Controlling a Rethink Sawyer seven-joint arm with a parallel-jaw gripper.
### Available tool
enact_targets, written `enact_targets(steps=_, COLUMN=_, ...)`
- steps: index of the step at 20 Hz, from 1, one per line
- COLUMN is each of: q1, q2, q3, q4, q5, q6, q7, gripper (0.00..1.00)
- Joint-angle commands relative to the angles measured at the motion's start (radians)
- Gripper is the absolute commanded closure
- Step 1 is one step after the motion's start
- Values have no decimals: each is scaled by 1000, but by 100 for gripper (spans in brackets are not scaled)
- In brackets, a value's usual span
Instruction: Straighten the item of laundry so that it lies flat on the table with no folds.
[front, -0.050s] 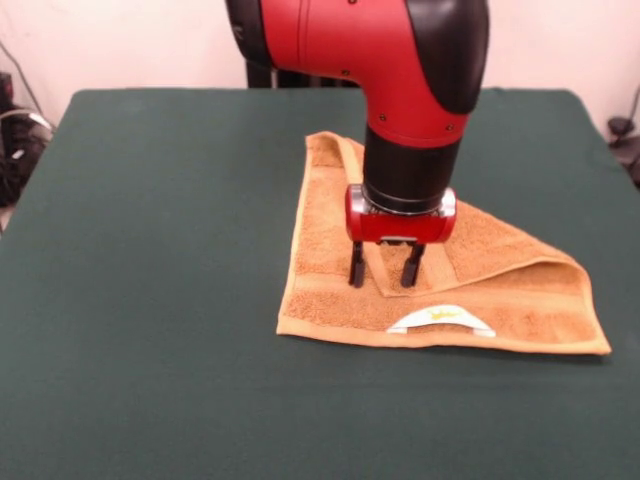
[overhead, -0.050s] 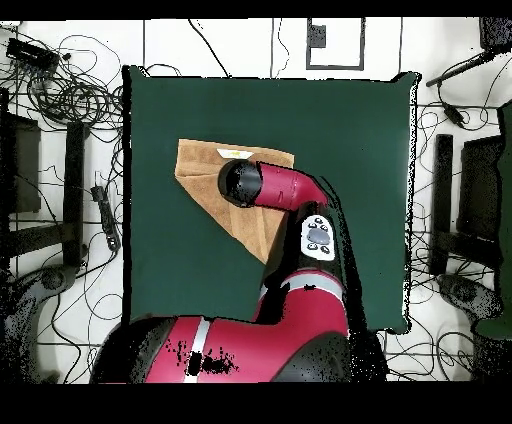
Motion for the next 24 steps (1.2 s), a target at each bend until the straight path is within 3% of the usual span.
enact_targets(steps=1, q1=27, q2=162, q3=66, q4=87, q5=10, q6=-123, q7=236, gripper=0)
enact_targets(steps=24, q1=66, q2=142, q3=33, q4=108, q5=9, q6=-94, q7=238, gripper=0)
